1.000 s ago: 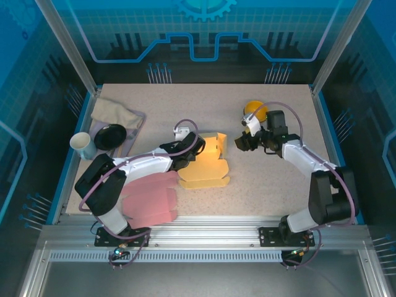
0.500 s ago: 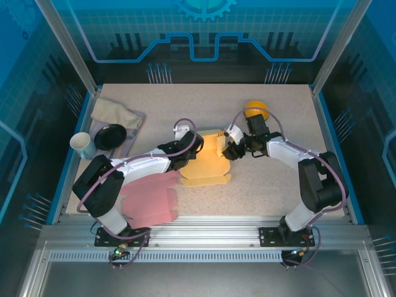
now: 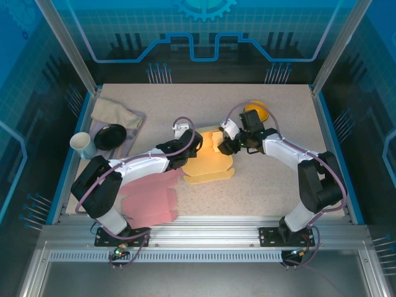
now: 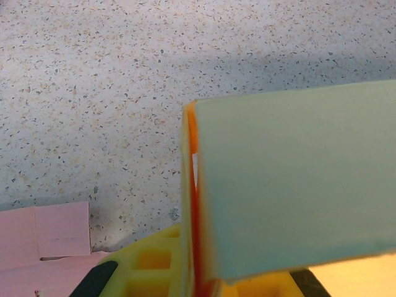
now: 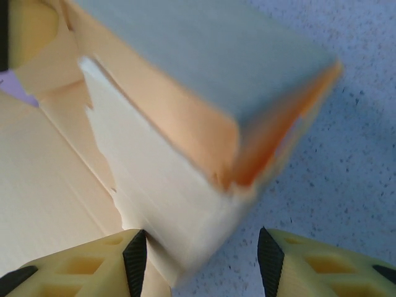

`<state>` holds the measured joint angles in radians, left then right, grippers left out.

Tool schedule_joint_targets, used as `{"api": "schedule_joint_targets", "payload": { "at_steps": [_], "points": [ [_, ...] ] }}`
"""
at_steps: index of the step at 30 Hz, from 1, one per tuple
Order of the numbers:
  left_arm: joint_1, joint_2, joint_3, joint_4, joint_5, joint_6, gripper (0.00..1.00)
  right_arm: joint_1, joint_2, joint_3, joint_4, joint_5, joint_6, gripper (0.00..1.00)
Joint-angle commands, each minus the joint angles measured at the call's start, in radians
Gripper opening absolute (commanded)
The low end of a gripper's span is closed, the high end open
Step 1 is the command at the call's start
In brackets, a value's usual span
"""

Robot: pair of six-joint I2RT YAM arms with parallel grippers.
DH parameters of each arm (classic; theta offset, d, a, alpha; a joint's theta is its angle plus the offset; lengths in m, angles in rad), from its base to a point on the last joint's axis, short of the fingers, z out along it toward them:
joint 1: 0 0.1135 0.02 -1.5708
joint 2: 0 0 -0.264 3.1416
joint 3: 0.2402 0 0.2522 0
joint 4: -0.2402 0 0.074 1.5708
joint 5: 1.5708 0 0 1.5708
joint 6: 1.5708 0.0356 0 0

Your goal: Fold the paper box

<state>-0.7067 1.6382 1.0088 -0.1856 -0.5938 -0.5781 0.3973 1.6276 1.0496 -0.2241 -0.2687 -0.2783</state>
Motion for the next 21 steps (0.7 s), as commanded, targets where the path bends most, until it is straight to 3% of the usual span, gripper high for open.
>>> {"api": "schedule_joint_targets", "payload": {
  "at_steps": [1, 5, 10, 15, 21],
  "points": [
    [0.002, -0.032, -0.013, 0.004, 0.024, -0.017, 0.02, 0.063, 0.047, 0.063, 0.025, 0.143, 0.078, 0.51],
    [0.002, -0.029, -0.008, -0.011, 0.019, -0.026, 0.02, 0.114, 0.091, 0.089, 0.037, 0.307, 0.138, 0.39],
    [0.002, -0.023, -0.001, -0.034, 0.013, -0.047, 0.02, 0.165, 0.129, 0.082, 0.068, 0.557, 0.213, 0.16],
    [0.002, -0.006, 0.016, -0.084, -0.026, -0.075, 0.02, 0.197, 0.163, 0.098, 0.013, 0.830, 0.327, 0.14],
    [0.002, 0.019, 0.034, -0.122, -0.072, -0.105, 0.02, 0.244, 0.190, 0.130, -0.030, 0.971, 0.393, 0.15]
  ]
}}
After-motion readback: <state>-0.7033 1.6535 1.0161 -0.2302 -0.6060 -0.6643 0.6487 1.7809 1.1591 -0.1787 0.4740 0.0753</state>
